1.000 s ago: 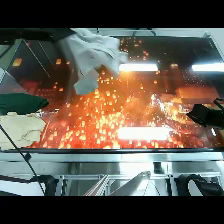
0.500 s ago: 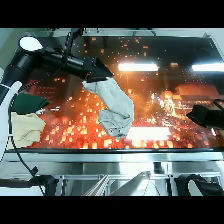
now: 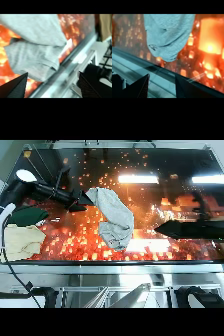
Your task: Fold the shirts.
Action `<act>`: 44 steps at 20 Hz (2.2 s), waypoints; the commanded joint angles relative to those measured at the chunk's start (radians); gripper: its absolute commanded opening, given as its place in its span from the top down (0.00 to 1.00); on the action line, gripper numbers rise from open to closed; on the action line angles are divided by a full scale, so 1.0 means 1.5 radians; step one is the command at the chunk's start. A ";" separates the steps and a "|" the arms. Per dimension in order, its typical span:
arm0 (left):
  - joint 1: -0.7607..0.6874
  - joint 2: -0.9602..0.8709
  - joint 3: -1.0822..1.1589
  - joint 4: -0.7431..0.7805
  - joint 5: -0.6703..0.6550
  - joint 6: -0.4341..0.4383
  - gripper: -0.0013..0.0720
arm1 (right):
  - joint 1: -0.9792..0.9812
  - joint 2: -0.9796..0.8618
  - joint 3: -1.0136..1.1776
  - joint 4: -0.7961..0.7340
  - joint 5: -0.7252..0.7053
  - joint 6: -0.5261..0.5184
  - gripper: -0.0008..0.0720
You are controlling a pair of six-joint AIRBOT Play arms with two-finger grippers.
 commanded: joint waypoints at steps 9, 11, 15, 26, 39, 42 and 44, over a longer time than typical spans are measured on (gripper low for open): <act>0.012 -0.291 0.221 0.018 0.015 0.038 0.02 | 0.257 -0.324 -0.017 0.118 -0.213 -0.019 0.48; 0.013 -0.332 0.272 -0.016 0.002 0.038 0.02 | 0.280 -0.359 -0.017 0.140 -0.226 -0.038 0.48; -0.001 -0.394 0.362 -0.066 -0.004 0.038 0.22 | 0.300 -0.382 -0.016 0.182 -0.271 -0.056 0.48; -0.046 -0.438 0.418 -0.093 -0.038 0.039 0.98 | 0.298 -0.373 -0.014 0.181 -0.247 -0.078 0.97; 0.162 0.022 0.418 -0.205 -0.190 0.019 0.98 | -0.184 0.044 0.177 0.149 -0.047 -0.137 0.97; 0.158 0.106 0.412 -0.185 -0.209 0.010 0.98 | -0.232 0.104 0.195 0.151 -0.046 -0.153 0.97; 0.142 0.156 0.367 -0.130 -0.204 0.003 0.97 | -0.233 0.109 0.195 0.151 -0.041 -0.165 0.97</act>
